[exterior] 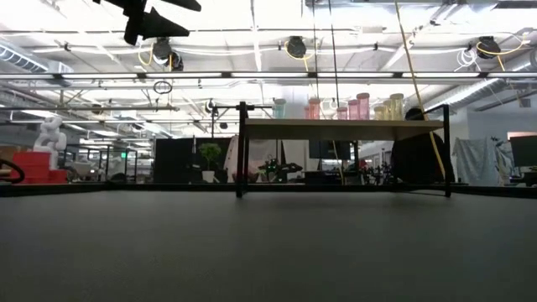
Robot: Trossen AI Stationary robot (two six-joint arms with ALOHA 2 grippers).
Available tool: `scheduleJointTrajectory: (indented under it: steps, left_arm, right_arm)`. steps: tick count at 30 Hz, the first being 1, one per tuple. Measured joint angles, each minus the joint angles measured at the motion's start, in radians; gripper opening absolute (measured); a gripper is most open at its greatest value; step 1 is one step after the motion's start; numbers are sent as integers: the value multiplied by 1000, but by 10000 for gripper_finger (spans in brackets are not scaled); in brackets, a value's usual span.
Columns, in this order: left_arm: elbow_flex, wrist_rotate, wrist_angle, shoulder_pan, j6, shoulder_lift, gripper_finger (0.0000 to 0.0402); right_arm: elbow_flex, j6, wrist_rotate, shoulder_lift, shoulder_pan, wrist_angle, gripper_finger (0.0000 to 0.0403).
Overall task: Pick and place medicine bottles onto shelf by color
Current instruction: Put the orange pill bottle on the shelf aligned with the other orange pill bottles
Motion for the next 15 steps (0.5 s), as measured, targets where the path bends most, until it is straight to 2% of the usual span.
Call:
scheduleJointTrajectory:
  steps: [3, 6, 12, 15]
  left_arm:
    - [0, 11, -3, -9, -24, 0, 303]
    - [0, 11, -4, -21, -23, 0, 303]
    - [0, 12, -74, -37, -2, 0, 303]
    - [0, 15, -125, -38, -15, 0, 303]
  right_arm:
    - [0, 66, -62, 62, 119, -98, 217]
    - [0, 128, -62, 106, 237, -176, 217]
    - [-4, 303, -86, 150, 435, -199, 217]
    - [-30, 429, -83, 147, 491, -190, 217]
